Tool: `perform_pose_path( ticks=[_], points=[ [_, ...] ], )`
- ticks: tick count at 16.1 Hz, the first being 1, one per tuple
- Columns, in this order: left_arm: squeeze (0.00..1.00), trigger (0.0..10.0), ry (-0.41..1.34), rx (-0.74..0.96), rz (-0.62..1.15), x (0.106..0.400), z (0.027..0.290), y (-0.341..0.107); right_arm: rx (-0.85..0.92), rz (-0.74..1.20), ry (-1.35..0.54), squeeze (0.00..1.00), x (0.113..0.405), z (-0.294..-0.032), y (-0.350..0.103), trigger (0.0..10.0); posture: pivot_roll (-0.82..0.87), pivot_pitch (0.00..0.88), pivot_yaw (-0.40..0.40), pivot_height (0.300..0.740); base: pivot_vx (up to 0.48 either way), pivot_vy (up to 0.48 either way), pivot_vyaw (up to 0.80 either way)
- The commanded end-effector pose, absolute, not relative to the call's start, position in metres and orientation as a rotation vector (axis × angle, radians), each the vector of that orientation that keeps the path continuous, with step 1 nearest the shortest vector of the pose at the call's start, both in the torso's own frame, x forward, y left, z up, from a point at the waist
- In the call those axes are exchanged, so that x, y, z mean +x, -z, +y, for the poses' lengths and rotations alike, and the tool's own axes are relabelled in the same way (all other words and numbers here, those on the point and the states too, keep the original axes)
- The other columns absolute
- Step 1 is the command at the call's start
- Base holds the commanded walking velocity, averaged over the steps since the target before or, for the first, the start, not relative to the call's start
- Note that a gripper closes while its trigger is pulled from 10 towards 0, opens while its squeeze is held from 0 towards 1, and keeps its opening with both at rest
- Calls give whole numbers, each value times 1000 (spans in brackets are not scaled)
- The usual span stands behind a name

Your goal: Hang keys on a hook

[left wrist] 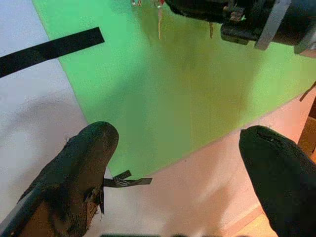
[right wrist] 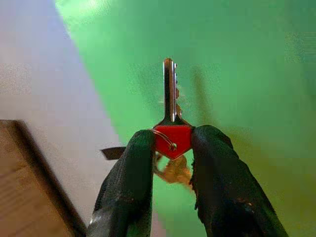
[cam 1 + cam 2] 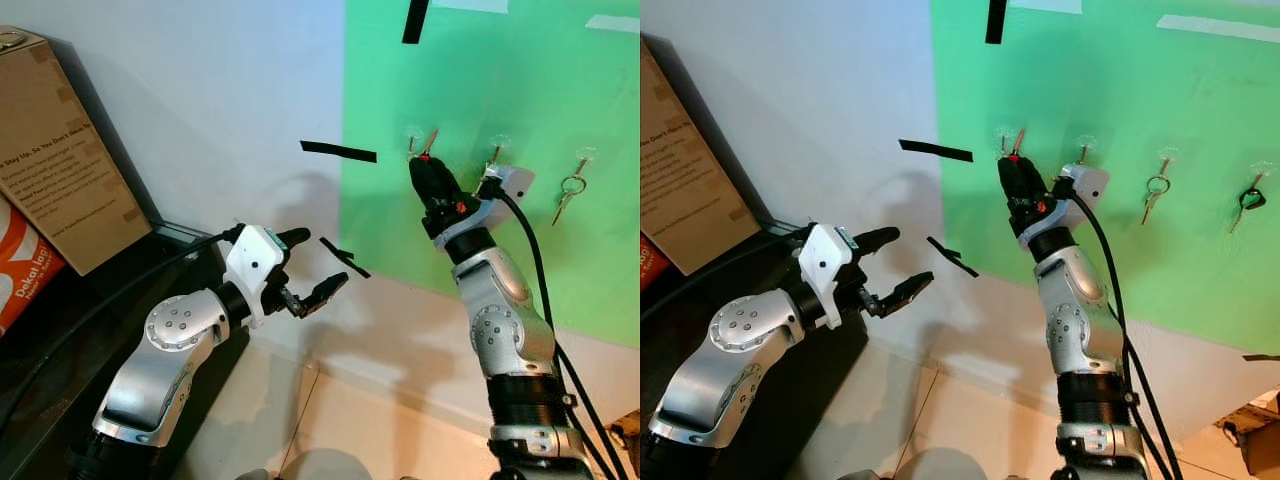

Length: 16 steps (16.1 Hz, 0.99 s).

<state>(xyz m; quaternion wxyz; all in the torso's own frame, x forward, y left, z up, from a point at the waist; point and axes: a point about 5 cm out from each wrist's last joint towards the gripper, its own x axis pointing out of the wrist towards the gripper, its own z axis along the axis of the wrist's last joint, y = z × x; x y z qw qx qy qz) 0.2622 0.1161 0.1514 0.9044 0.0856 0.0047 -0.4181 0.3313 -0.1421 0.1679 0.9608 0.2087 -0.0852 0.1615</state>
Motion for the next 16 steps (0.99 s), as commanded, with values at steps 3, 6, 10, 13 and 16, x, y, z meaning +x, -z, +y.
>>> perform_pose_path(
  ticks=[3,6,10,13,16],
  points=[
    [71,10000,874,193,7,262,115,-152,403,-167,-309,0,340,-140,-173,10000,-24,0,74,740,0,0,0],
    [67,10000,874,192,6,262,115,-152,410,-175,-303,0,345,-136,-178,10000,-21,0,70,740,0,0,0],
    [67,10000,872,194,6,262,116,-151,412,-163,-217,0,350,-143,-175,10000,-18,0,70,740,0,0,0],
    [63,10000,876,196,6,262,116,-152,410,-145,-175,0,351,-146,-171,10000,-20,0,75,740,0,0,0],
    [67,10000,877,199,6,263,117,-152,480,-163,-111,0,354,-151,-172,10000,-19,0,78,740,0,0,0]
  ],
)
